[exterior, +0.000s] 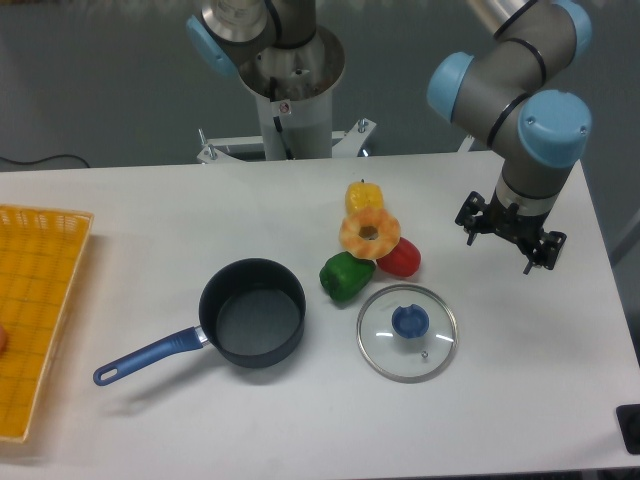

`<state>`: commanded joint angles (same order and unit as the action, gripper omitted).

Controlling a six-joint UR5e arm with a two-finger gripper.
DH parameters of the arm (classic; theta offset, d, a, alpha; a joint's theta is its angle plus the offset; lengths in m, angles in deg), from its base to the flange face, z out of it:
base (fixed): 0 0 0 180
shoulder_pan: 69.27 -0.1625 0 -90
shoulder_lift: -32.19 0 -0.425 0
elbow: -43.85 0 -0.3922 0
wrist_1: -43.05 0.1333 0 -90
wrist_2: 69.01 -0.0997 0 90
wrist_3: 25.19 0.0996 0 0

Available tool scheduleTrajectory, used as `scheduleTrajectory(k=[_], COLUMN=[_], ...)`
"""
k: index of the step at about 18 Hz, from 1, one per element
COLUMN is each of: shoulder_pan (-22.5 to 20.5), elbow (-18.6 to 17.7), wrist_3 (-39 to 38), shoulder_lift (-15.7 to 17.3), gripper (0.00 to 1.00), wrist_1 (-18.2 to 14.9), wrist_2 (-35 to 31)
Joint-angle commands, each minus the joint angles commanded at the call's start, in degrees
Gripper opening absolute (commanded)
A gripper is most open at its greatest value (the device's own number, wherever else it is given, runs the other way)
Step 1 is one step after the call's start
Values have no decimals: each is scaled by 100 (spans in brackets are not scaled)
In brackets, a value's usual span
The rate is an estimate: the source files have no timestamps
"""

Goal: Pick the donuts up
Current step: 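Move the open gripper toward the orange donut ring on the peppers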

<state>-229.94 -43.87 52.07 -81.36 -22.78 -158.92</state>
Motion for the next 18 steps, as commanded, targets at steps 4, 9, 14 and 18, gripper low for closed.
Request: scheduleTrajectory(k=[4,9,14,18], shoulder_pan=[0,0,79,44], elbow=[-9,-88,-430,-913], wrist_3=[0,9,-87,-44], shoulder_lift=[17,105,263,500], gripper=[100,100,100,100], wrist_1=[-9,-17,61,387], wrist_2=[-62,-53,-53,-26])
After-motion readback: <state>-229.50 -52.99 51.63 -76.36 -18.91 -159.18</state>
